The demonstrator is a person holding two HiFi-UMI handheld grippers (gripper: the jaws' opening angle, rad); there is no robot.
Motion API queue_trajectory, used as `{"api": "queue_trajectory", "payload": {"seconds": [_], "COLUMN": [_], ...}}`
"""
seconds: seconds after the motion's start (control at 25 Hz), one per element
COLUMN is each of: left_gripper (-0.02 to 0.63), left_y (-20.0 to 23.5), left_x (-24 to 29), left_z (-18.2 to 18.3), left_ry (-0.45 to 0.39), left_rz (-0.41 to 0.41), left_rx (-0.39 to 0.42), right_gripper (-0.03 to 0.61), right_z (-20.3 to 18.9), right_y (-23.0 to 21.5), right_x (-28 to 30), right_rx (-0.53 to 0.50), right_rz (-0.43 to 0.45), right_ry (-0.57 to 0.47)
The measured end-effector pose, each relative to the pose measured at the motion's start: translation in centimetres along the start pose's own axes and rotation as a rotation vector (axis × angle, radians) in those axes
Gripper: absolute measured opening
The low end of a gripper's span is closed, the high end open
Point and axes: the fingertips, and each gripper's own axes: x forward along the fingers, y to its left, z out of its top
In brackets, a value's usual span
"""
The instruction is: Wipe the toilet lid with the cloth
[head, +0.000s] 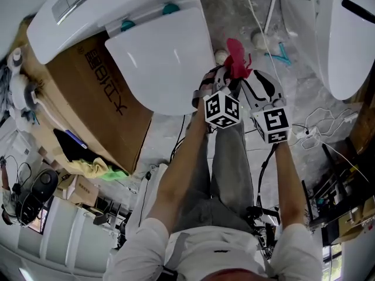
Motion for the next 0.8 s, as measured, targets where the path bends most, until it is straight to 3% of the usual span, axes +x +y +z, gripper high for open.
{"api": "queue_trajectory", "payload": {"seconds": [0.32, 0.8], "left_gripper": [0.109, 0.109], "left_y": [-1.5, -0.5], "left_x": [-0.9, -3.2], "left_z": [-2.8, -9.4], "left_ry": [0.001, 0.057], "left_rz": [-0.027, 0.010], "left_rx": [-0.014, -0.091], "right_gripper": [0.186, 0.186], "right_z": [-2.4, -5.0], "right_y": [2.3, 5.9], "right_x": [-0.4, -0.6], "right_rx": [0.022, 0.014], "right_rz": [-0.024, -0.043], "right_ry": [-0.012, 0.006]}}
